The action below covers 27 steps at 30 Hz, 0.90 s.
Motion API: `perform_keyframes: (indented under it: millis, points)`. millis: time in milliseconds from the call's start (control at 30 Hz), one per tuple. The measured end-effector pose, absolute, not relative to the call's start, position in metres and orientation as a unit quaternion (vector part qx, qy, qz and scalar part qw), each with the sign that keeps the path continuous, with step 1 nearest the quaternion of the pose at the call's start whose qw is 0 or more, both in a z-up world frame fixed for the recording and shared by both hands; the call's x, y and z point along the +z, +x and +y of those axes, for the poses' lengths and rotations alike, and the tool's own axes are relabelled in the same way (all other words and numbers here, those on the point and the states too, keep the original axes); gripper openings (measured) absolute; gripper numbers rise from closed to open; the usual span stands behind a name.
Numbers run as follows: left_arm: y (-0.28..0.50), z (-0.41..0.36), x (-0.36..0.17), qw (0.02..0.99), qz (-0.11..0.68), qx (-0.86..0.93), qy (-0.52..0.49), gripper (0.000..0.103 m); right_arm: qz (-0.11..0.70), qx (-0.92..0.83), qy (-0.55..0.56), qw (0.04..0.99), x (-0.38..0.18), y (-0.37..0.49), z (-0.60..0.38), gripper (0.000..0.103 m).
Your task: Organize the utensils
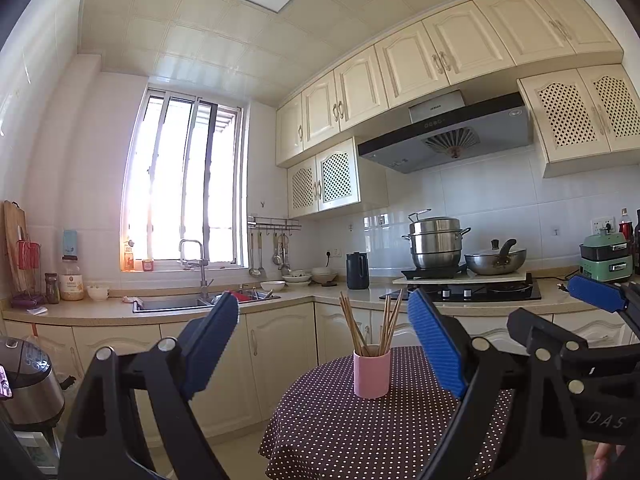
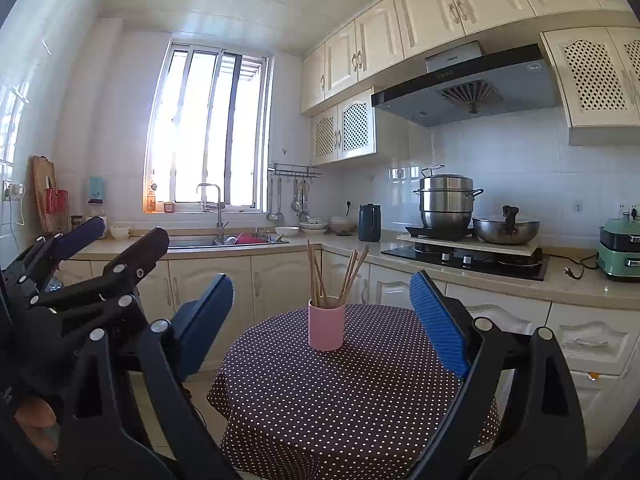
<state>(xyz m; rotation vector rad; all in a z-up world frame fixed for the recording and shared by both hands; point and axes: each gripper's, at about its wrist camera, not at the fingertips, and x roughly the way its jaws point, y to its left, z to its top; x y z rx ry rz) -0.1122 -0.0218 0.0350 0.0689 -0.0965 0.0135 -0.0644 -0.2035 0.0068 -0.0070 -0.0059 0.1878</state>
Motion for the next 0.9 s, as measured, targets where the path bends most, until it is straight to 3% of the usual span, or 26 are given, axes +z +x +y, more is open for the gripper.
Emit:
perform_keyframes:
  millis: [900]
  points:
    - [-0.1098, -0.0157, 0.0383, 0.998, -0.048, 0.007, 0.033, 0.085, -0.002, 0.090, -0.005, 0.996, 0.0057, -0.0661, -0.2012, 0.088]
